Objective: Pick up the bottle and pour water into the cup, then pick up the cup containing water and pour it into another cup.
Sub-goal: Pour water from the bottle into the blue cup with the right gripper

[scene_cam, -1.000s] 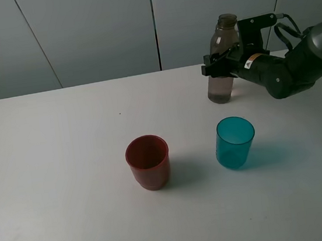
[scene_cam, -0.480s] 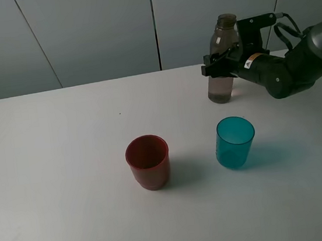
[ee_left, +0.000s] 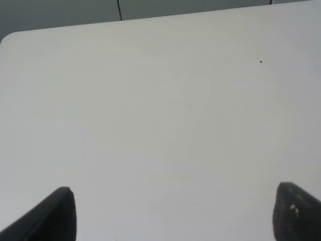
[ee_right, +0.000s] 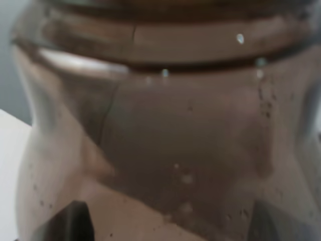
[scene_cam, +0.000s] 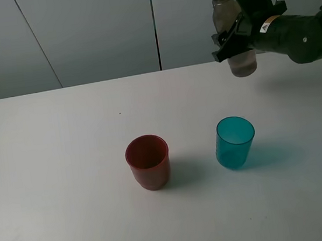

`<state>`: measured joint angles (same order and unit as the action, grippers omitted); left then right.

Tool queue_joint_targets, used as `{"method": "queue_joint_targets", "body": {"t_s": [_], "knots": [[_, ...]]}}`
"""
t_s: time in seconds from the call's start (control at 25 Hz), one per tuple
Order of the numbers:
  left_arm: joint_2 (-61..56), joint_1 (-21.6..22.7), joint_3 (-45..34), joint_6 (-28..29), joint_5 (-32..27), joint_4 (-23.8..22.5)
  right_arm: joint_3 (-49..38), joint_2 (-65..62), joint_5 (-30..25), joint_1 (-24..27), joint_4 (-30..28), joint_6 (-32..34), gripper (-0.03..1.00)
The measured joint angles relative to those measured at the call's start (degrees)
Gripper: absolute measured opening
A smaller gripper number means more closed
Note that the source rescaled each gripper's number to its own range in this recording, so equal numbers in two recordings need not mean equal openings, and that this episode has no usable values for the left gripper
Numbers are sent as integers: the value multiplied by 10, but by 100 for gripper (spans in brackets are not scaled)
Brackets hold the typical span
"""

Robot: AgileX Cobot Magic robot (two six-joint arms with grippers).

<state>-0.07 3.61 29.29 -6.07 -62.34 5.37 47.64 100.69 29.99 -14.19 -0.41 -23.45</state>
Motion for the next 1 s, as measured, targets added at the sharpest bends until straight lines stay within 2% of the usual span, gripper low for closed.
{"method": "queue_joint_targets", "body": {"t_s": [0.2,0.6,0.72,1.0], "knots": [[0,0,0,0,0,0,-67,-92,-7,0,0,-28,0],[0,0,0,0,0,0,-227,-249,-22,2,60,-53,0],[0,0,0,0,0,0,-249,-297,-57,2,73,-86,0],[0,0,0,0,0,0,-252,-345,-209,2,87,-222,0]]}}
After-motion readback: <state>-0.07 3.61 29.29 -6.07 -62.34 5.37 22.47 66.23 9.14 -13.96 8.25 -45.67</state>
